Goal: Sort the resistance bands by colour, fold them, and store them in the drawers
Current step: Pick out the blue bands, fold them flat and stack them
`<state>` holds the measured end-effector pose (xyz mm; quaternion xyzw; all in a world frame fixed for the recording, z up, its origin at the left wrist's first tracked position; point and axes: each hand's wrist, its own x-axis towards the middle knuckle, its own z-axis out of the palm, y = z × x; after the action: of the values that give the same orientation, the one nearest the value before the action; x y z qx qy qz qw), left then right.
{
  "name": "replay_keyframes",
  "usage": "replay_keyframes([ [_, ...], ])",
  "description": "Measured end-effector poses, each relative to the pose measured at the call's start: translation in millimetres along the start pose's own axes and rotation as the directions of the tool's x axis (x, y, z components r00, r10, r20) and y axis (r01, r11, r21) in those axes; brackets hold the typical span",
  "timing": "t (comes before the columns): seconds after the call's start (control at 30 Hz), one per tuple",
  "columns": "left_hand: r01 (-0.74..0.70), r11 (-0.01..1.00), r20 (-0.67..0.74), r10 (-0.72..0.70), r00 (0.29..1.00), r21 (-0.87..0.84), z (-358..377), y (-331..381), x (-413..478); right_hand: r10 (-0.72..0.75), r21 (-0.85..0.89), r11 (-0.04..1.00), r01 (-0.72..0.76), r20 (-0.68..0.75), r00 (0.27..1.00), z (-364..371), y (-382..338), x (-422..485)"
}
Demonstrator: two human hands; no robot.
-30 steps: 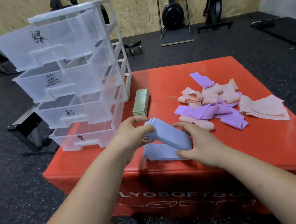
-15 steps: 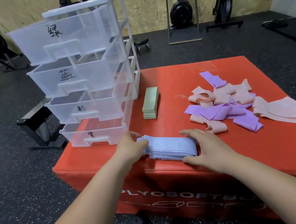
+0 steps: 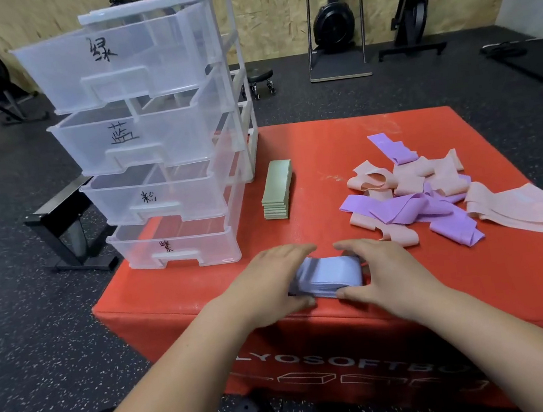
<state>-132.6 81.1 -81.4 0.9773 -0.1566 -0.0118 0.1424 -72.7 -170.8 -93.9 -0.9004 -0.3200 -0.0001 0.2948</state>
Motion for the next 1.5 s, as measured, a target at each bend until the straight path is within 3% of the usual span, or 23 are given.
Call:
replay_keyframes([
  [0.23,-0.009,0.999,-0.092,0.006,0.996,-0.035,-1,-12,5,-0.014,-0.068,0.998,0.018,0.050,0.999,2,4,-1],
  [0.47,-0.002,0.999,-0.086,-0.001,0.996,-0.034,-8,-15,4,0.020,-0.134,0.991,-0.010,0.076,0.997,-7,5,4],
  [0.63,-0.009,0.999,-0.088,0.006,0.996,-0.032,-9,-13,5,0.028,-0.092,0.996,-0.017,0.115,0.993,-9,5,6],
  [0.93,-0.055,0.996,-0.107,0.047,0.993,-0.066,1,-11,9,0.049,0.030,0.998,-0.051,0.057,0.997,-3,-2,3],
  [1.17,-0.076,0.996,-0.095,0.071,0.993,-0.052,5,-11,13,0.078,-0.061,0.995,-0.073,0.091,0.993,-13,-3,0],
  [1.33,-0.076,0.995,-0.095,0.070,0.993,-0.063,5,-12,14,0.279,-0.008,0.959,-0.284,0.221,0.934,-19,-5,-4],
  [1.5,-0.068,0.995,-0.119,0.060,0.991,-0.066,5,-8,14,0.436,-0.014,0.897,-0.442,0.191,0.879,-9,-20,5],
])
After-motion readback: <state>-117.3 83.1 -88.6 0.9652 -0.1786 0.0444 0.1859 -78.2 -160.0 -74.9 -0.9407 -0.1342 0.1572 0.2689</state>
